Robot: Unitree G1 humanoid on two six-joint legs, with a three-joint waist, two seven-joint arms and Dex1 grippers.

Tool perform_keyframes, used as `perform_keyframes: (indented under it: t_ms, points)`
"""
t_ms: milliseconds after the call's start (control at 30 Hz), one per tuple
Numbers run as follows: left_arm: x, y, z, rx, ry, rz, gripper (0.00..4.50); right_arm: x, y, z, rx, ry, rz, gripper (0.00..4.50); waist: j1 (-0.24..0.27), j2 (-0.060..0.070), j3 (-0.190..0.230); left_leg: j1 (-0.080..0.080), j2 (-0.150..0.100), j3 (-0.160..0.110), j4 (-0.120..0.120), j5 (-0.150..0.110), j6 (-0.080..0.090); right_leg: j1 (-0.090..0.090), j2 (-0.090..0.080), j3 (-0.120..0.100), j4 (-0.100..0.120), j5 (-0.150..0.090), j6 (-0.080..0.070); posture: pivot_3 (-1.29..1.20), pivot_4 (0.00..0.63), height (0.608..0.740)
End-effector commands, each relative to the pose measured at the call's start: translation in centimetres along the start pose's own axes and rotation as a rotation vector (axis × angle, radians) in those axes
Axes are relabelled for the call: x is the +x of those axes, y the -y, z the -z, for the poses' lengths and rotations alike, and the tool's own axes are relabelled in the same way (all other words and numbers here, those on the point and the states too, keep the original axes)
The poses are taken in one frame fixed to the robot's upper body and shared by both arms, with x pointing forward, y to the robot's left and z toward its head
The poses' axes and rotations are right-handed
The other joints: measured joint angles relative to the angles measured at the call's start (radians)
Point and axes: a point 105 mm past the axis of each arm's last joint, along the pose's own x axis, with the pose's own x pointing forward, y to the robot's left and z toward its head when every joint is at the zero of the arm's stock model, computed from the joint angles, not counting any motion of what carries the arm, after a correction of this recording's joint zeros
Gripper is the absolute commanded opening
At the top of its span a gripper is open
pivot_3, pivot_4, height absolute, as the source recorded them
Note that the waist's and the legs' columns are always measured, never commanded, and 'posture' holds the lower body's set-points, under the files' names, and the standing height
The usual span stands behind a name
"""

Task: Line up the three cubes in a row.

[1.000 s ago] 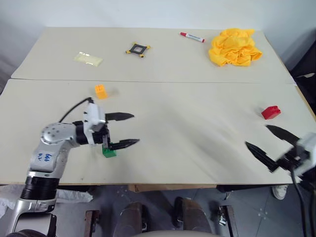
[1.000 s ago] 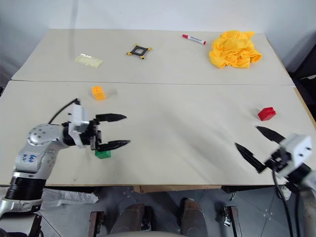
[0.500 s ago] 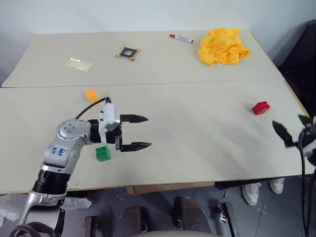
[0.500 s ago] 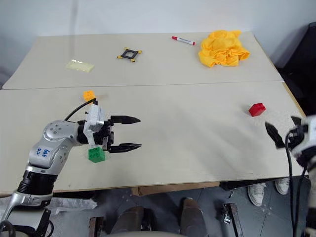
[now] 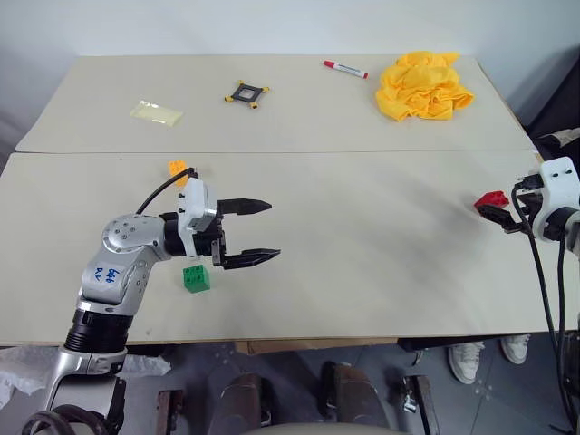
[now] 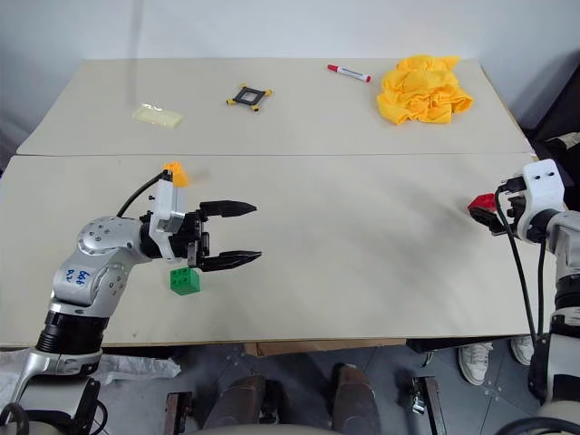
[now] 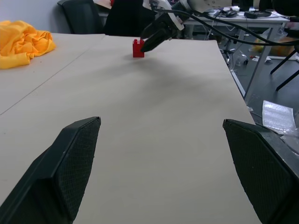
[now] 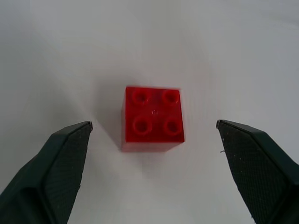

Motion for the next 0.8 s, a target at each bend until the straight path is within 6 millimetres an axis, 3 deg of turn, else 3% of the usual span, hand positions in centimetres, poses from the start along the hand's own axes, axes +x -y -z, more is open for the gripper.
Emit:
perform_keyframes:
  t_ms: [33,200,300,433,533,633,700,800]
  points:
    - [-0.5,-0.1,-0.9,0.057,0.007,-0.022,4.50,0.1,0.3,-1.4,-0.028,0.064,0.005,3.24,-0.002,0.000,0.000,0.000,0.000,0.000,0.000,0.000,0.000,0.000,0.000,0.000,0.000,0.000,0.000,0.00,0.150,0.740]
    - [-0.7,-0.4,-0.7,0.061,0.003,-0.040,4.50,0.7,-0.4,-1.1,-0.053,0.072,-0.031,1.51,-0.005,0.000,0.000,0.000,0.000,0.000,0.000,0.000,0.000,0.000,0.000,0.000,0.000,0.000,0.000,0.00,0.150,0.740]
    - [-0.9,-0.5,-0.5,0.057,0.004,-0.053,4.50,0.7,-1.9,-1.8,-0.104,0.119,-0.129,1.47,-0.007,0.000,0.000,0.000,0.000,0.000,0.000,0.000,0.000,0.000,0.000,0.000,0.000,0.000,0.000,0.00,0.150,0.740]
    - [-2.4,-0.6,0.0,0.062,-0.006,-0.090,4.50,-0.9,-8.1,-5.6,-0.330,0.295,-0.490,1.47,-0.020,0.000,0.000,0.000,0.001,-0.001,-0.001,0.000,0.000,0.000,0.001,-0.001,-0.001,0.000,0.000,0.00,0.150,0.740]
    - [-4.0,-0.3,-0.2,0.020,0.037,-0.102,4.50,-2.1,-13.2,-6.8,-0.513,0.309,-0.742,1.47,-0.028,0.002,0.001,0.000,0.002,0.000,-0.001,0.000,-0.001,0.000,0.002,-0.001,-0.001,0.000,0.000,0.00,0.150,0.740]
    - [-5.6,-0.2,0.8,-0.013,-0.008,-0.121,4.50,-2.9,-18.0,-7.6,-0.634,0.305,-0.947,1.47,-0.028,0.002,0.001,0.000,0.004,0.000,0.000,-0.001,-0.002,-0.001,0.002,-0.001,-0.001,0.000,-0.001,0.00,0.150,0.740]
    - [-6.3,-0.2,1.3,-0.024,-0.041,-0.132,4.50,-3.1,-20.0,-7.7,-0.685,0.299,-1.032,1.47,-0.025,0.002,0.001,0.000,0.003,0.000,0.000,-0.001,-0.002,0.000,0.002,-0.002,-0.001,0.000,-0.001,0.00,0.150,0.740]
    - [-7.8,-0.4,2.2,-0.040,-0.085,-0.185,4.50,-2.0,-23.4,-6.7,-0.818,0.254,-1.121,1.47,-0.018,0.002,0.001,0.000,0.002,-0.002,0.000,-0.001,-0.002,0.000,0.000,-0.003,-0.001,0.000,-0.001,0.00,0.150,0.740]
